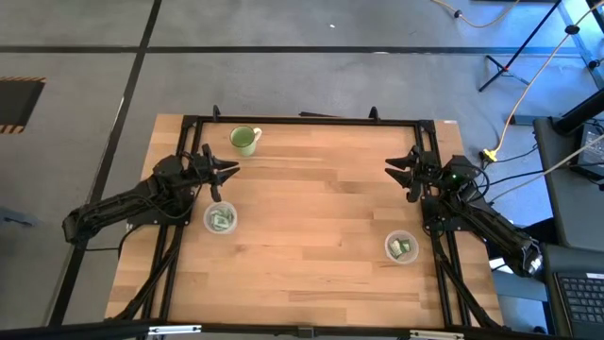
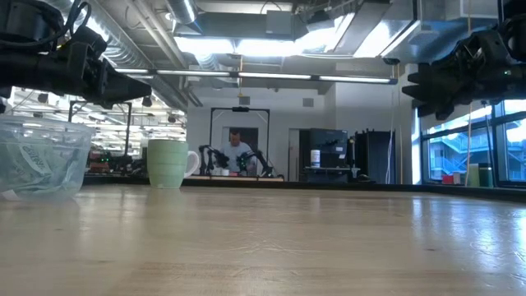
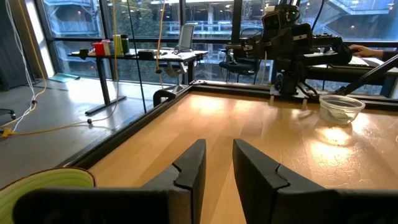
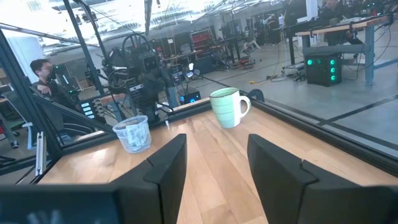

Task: Pick and place items into bin
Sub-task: Return to Home Position

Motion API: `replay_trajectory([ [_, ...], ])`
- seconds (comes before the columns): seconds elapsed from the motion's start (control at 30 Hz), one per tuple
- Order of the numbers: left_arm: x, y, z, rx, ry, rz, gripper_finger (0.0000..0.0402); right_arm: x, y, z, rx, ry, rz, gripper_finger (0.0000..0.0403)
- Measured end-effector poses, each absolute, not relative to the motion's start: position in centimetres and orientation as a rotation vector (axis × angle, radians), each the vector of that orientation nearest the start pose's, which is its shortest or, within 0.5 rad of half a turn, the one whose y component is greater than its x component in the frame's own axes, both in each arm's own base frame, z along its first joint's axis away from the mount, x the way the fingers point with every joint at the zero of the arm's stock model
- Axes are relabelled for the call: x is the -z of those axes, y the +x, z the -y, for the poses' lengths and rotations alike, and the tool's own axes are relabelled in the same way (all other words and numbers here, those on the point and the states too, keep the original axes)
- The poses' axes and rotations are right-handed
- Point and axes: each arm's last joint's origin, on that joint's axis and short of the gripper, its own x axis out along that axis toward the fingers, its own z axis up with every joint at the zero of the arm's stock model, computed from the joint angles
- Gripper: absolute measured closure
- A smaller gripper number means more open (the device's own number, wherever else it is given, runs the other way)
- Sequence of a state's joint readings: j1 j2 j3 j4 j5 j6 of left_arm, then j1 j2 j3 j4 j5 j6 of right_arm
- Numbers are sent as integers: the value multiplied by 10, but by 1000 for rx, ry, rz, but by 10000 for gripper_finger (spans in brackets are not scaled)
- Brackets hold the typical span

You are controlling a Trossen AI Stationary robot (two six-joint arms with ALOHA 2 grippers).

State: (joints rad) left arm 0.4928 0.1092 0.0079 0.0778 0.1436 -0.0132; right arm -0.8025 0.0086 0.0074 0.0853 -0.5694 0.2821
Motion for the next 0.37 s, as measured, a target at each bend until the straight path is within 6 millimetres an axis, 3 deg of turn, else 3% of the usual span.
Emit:
replay_trajectory([
  [0.37,-165,93,-45,-349,-20,-19,324,-173,76,56,222,228,98,231],
])
